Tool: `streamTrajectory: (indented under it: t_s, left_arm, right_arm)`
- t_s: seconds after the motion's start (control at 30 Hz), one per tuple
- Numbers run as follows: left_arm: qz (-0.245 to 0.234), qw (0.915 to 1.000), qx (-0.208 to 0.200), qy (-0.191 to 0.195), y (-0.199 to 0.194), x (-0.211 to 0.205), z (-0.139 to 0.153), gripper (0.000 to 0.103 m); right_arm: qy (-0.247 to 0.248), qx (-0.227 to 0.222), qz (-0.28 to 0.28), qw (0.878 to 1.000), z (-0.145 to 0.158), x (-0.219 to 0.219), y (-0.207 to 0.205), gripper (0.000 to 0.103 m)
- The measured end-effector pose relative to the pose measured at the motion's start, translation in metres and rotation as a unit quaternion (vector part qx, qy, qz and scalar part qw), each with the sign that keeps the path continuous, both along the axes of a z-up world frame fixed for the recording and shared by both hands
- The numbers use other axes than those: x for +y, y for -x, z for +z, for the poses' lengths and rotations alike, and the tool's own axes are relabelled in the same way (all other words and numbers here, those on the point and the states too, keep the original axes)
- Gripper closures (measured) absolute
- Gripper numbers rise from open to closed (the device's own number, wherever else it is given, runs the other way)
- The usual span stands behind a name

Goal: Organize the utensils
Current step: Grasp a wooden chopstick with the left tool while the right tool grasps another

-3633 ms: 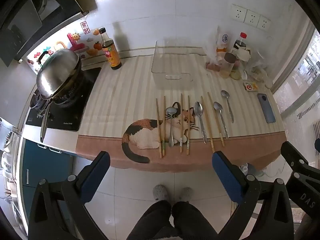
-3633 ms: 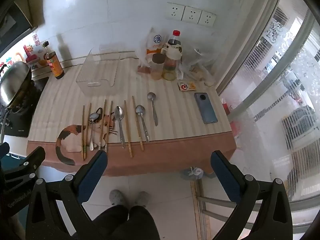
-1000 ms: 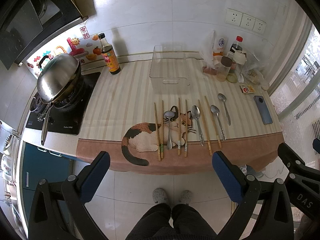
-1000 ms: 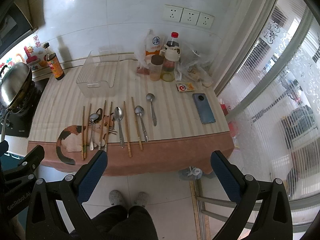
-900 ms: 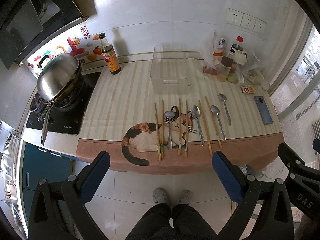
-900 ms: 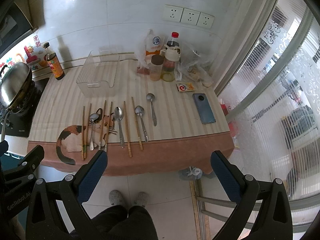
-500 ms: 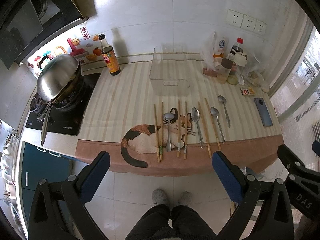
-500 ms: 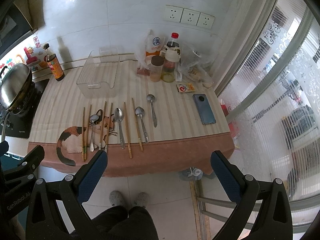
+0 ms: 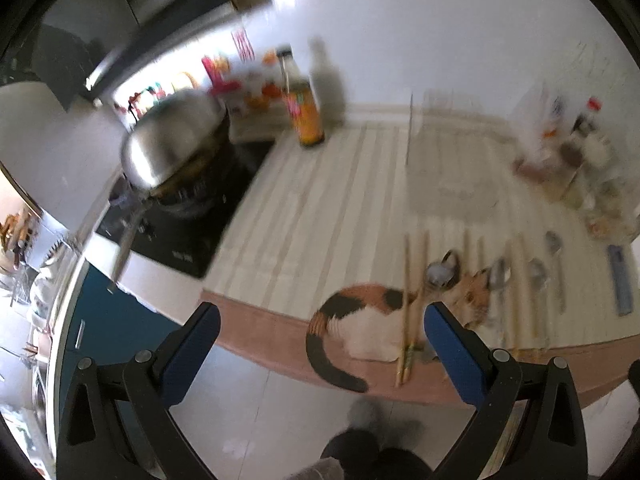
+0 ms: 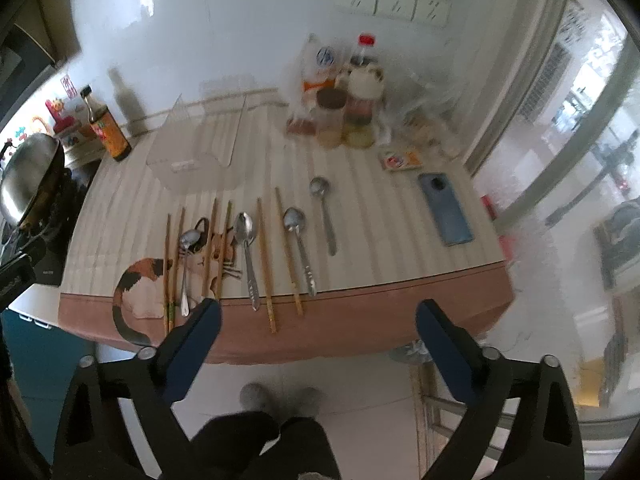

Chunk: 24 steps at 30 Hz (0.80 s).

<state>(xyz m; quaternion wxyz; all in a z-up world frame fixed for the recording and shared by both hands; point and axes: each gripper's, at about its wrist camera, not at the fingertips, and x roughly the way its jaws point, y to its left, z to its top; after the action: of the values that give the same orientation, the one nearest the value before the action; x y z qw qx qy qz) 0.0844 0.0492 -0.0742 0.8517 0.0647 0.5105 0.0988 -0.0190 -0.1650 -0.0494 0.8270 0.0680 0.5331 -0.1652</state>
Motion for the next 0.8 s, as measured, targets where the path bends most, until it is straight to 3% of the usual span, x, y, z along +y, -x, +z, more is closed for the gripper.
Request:
streamTrajectory:
  t_s: [0.07, 0.17, 0.23, 0.3, 0.37, 0.47, 0.57, 0.67, 0.73, 0.8]
  left_arm:
    - [-0.002, 0.9995, 0.031, 0.012, -0.011, 0.006, -0.024, 0.000]
    - [-0.016, 0.9939, 0.094, 0.055, -0.035, 0.006, -0.071, 0.005]
    - [-0.027, 0.9885, 0.129, 0.073, -0.047, 0.004, -0.100, 0.026]
    - [-0.036, 0.9808, 0.164, 0.099, -0.063, 0.001, -0.129, 0.037]
    - [-0.038, 0.9738, 0.192, 0.116, -0.078, -0.001, -0.152, 0.049]
    - [-0.043, 0.9661, 0.220, 0.128, -0.092, -0.006, -0.181, 0.052]
    - [-0.052, 0.9619, 0.238, 0.125, -0.099, -0.012, -0.199, 0.063]
    - [-0.069, 0.9669, 0.221, 0.109, -0.099, -0.020, -0.196, 0.077]
    - [-0.069, 0.9683, 0.217, 0.103, -0.099, -0.022, -0.194, 0.093]
    - [-0.069, 0.9669, 0.219, 0.111, -0.096, -0.017, -0.193, 0.099]
  right_arm:
    - [-0.010, 0.012, -0.001, 1.000, -0.024, -0.003, -0.012, 0.016]
    - [-0.029, 0.035, -0.004, 0.999, -0.059, -0.005, -0.027, 0.037]
    - [-0.044, 0.049, -0.007, 0.998, -0.077, -0.007, -0.032, 0.051]
    - [-0.057, 0.064, -0.016, 0.996, -0.099, -0.009, -0.040, 0.060]
    - [-0.064, 0.081, -0.029, 0.994, -0.118, -0.012, -0.049, 0.060]
    - [-0.067, 0.104, -0.038, 0.992, -0.143, -0.011, -0.063, 0.060]
    - [-0.067, 0.124, -0.037, 0.989, -0.163, -0.010, -0.078, 0.060]
    - [-0.081, 0.128, -0.025, 0.988, -0.177, -0.007, -0.090, 0.060]
    - [-0.087, 0.128, -0.015, 0.988, -0.185, -0.005, -0.098, 0.060]
    - [-0.086, 0.136, -0.009, 0.987, -0.193, -0.001, -0.106, 0.060]
